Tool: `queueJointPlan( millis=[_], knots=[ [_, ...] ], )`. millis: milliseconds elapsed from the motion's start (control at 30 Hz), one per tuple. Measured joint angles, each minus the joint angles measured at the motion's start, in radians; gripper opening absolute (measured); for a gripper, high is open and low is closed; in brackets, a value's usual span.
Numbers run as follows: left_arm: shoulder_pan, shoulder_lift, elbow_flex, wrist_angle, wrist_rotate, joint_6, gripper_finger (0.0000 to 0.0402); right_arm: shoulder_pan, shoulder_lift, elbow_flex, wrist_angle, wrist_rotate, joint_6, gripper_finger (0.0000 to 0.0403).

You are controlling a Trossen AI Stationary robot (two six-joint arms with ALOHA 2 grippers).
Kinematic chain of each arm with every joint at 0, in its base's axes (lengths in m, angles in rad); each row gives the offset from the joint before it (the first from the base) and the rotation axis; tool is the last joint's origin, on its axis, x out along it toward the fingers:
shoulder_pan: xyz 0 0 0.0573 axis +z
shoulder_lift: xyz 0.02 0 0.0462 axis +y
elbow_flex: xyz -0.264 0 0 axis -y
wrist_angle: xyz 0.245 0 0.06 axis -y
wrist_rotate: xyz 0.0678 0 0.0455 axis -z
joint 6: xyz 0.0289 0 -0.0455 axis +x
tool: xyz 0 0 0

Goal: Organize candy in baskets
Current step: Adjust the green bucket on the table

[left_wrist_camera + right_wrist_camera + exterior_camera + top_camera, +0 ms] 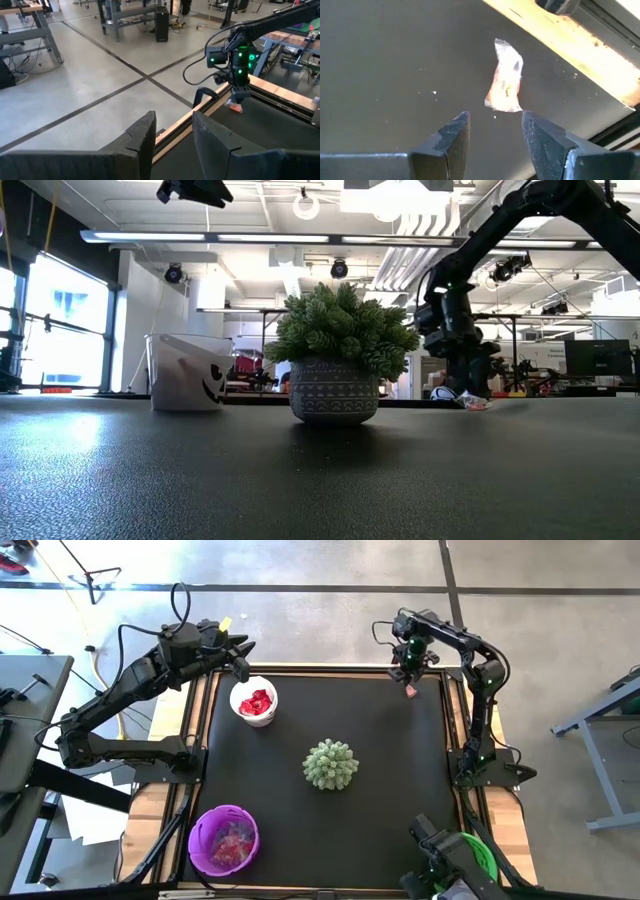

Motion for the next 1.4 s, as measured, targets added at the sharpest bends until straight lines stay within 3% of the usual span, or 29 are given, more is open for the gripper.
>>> queueJointPlan(
  millis=[267,600,800,1100,1400],
  knots=[
    [0.0,0.0,0.0,0.0,0.0,-0.001,0.0113,0.007,-0.008,0.0,-0.017,0.0,-0.009,0.0176],
    [0.0,0.0,0.0,0.001,0.0,0.0,0.0113,0.062,-0.113,0.002,-0.086,0.041,0.001,0.0176],
    [0.0,0.002,0.0,0.001,0.0,0.019,0.0113,0.145,-0.175,0.105,-0.042,0.005,0.043,0.0176],
    [0.0,0.008,0.0,0.0,0.0,0.026,0.0113,0.243,-0.095,0.184,0.091,0.012,0.043,0.0176],
    [0.0,0.008,0.0,0.0,0.0,-0.002,0.0113,0.195,0.061,0.185,0.006,0.273,0.054,0.0176]
  ],
)
